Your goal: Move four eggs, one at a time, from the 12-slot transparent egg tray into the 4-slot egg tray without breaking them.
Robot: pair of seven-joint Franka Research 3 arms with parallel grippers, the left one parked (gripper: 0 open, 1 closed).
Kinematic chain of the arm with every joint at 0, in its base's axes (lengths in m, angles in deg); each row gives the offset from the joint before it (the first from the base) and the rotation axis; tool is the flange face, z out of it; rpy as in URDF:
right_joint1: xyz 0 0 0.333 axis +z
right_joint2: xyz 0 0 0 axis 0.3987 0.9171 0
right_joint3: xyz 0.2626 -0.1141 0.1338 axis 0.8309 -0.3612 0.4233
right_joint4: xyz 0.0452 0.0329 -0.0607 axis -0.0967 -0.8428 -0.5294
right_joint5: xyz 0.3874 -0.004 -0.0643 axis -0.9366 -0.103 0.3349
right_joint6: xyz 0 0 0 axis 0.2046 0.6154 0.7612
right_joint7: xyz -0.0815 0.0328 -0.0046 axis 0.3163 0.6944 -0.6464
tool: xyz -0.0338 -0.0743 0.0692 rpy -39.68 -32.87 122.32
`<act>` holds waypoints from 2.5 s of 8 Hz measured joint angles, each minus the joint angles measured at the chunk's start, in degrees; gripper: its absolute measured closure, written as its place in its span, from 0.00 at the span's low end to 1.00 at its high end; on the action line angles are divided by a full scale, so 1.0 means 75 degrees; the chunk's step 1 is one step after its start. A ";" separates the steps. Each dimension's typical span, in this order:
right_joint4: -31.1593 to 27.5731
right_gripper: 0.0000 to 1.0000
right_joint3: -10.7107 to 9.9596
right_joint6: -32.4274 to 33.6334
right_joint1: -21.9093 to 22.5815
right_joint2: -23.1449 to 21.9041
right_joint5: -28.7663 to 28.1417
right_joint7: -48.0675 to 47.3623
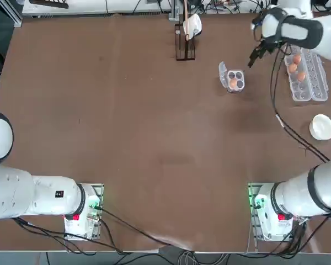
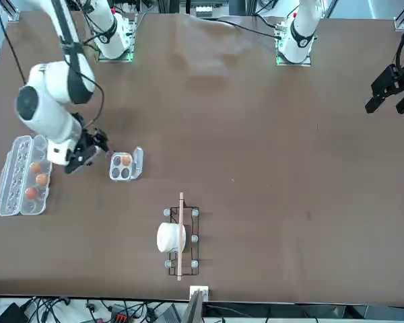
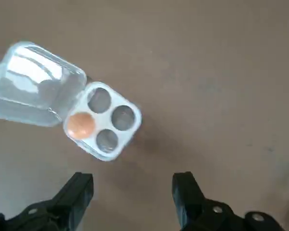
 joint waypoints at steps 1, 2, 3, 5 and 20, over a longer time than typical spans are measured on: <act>0.0125 0.00 -0.0012 0.0000 -0.0487 0.0087 0.0003 0.0983; 0.0325 0.00 -0.0025 -0.0001 -0.0950 0.0272 0.0003 0.1982; 0.0608 0.00 -0.0032 -0.0004 -0.1352 0.0546 0.0003 0.2888; 0.1318 0.00 -0.0034 -0.0004 -0.2020 0.1215 -0.0002 0.4437; 0.2089 0.03 0.0104 -0.0228 -0.3677 0.2470 0.0135 0.8847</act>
